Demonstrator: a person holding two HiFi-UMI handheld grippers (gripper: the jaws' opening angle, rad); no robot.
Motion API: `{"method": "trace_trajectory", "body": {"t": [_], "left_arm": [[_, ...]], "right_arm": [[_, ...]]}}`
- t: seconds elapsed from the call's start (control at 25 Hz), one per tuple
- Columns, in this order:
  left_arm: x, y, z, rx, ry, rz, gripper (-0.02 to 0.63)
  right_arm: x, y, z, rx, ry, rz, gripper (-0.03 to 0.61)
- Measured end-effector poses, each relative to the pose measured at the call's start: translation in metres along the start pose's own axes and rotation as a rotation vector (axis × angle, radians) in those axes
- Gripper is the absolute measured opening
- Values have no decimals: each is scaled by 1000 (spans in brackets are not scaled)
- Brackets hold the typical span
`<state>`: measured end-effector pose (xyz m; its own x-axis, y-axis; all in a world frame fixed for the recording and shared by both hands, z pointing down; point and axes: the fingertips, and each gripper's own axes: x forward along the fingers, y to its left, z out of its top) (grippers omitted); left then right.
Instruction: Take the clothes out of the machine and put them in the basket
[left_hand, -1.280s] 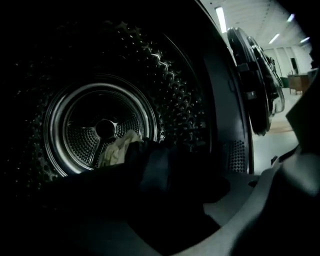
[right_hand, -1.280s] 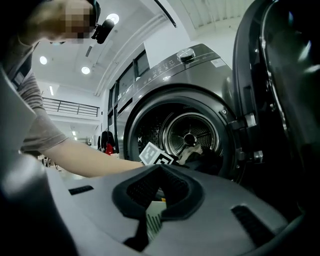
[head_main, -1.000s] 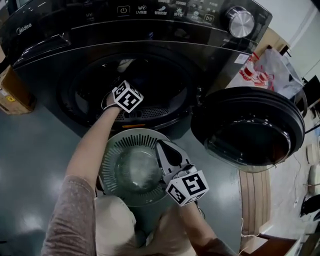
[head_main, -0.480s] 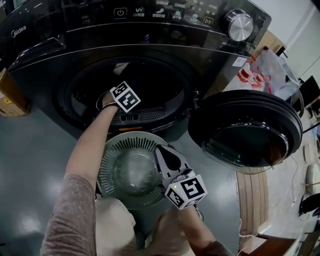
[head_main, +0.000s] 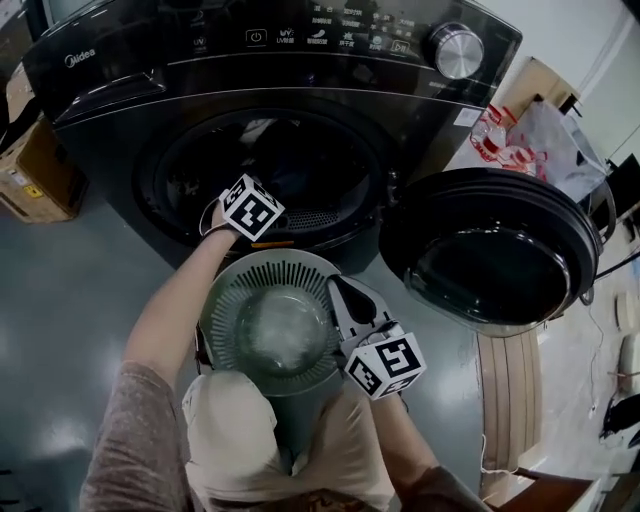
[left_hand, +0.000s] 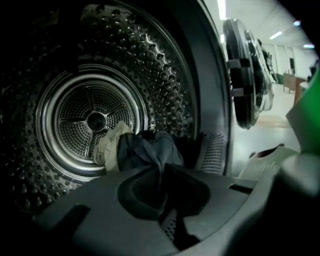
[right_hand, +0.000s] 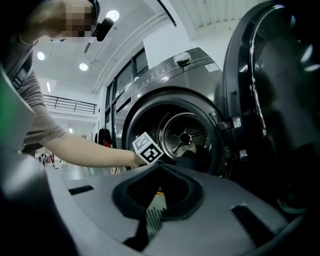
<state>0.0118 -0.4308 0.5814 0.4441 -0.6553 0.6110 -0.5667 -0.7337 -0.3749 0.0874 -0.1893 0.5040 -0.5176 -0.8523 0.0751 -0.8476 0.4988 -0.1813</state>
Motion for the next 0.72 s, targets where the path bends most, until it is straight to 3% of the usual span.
{"method": "trace_trajectory", "body": {"t": [0.52,0.72], "left_arm": [[-100,-55,-3,-148,-81,-34,20],[-141,-81,2,-161,-94,-76,20]], "right_arm": [[-25,5,8,-79,14,54,-3],[-30,8,10,-95,22,75,-3]]}}
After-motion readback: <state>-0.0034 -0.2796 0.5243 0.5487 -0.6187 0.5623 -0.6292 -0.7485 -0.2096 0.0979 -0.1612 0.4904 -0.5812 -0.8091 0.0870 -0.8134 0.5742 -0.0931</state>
